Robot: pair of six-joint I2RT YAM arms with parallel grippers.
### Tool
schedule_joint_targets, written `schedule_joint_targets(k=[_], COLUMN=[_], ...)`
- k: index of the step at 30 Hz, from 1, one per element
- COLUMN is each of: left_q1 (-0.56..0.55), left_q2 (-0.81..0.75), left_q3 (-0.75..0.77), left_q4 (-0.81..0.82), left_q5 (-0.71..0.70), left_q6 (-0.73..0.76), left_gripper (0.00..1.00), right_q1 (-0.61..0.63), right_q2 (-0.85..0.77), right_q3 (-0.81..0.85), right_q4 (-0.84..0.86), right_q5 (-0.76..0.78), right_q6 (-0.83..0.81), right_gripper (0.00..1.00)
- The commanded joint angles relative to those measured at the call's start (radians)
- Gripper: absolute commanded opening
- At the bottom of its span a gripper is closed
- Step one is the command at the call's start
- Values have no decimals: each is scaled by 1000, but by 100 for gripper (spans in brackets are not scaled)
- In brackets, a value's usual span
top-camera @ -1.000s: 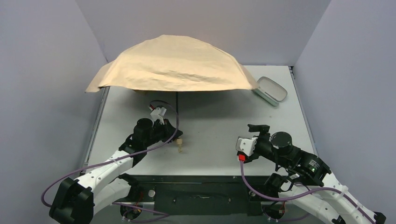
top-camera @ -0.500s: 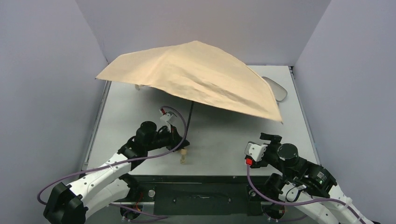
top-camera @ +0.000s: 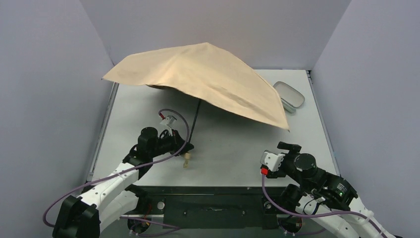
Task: Open the umbrella
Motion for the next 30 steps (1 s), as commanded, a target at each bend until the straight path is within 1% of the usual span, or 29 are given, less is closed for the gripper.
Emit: schedule_joint_targets(k=[1,5,7,9,11,13,14,15,18,19,20,21,25,28,29,30], left_q1=[59,13,-19,-36,-38,-39,-39,-40,-49,-52,-59,-60,-77,-80,-81,-82], left_q2=[10,-7,-27,-42,-43,-38,-34,-21,24,48,60,81,112,111,111,112], left_q3=[-30,-20,7,49,110,184,208,259,359,408,428,458,483,466,464,462], left_q4=[107,83,81,61,57,53,61,71,90,94,98,117,154,162,164,165], left_q5=[-34,-42,-40,-45,-34,-30,-29,-23,-9,-12,-17,-17,-42,-61,-64,-69], left_q6=[-117,-86,-46,-30,-13,17,29,47,59,60,56,42,-1,-22,-27,-30], left_gripper=[0,0,0,0,0,0,0,0,0,0,0,0,0,0,0,0], right_q1=[4,4,3,4,4,4,2,0,-19,-22,-24,-31,-43,-47,-60,-72], right_q2=[32,43,52,63,87,129,145,177,241,281,303,348,488,583,631,651], right_q3=[16,6,4,3,10,29,36,53,90,113,125,154,242,324,377,421], right_q4=[12,24,32,60,117,181,238,266,397,422,464,484,634,665,661,662], right_q5=[-27,-41,-50,-47,-32,-26,-26,-34,-67,-74,-77,-93,-123,-49,-24,-26], right_q6=[-32,-48,-51,-32,34,156,190,264,404,485,526,602,799,924,991,1023], right_gripper=[74,74,74,74,75,77,77,79,83,84,84,84,84,84,84,84])
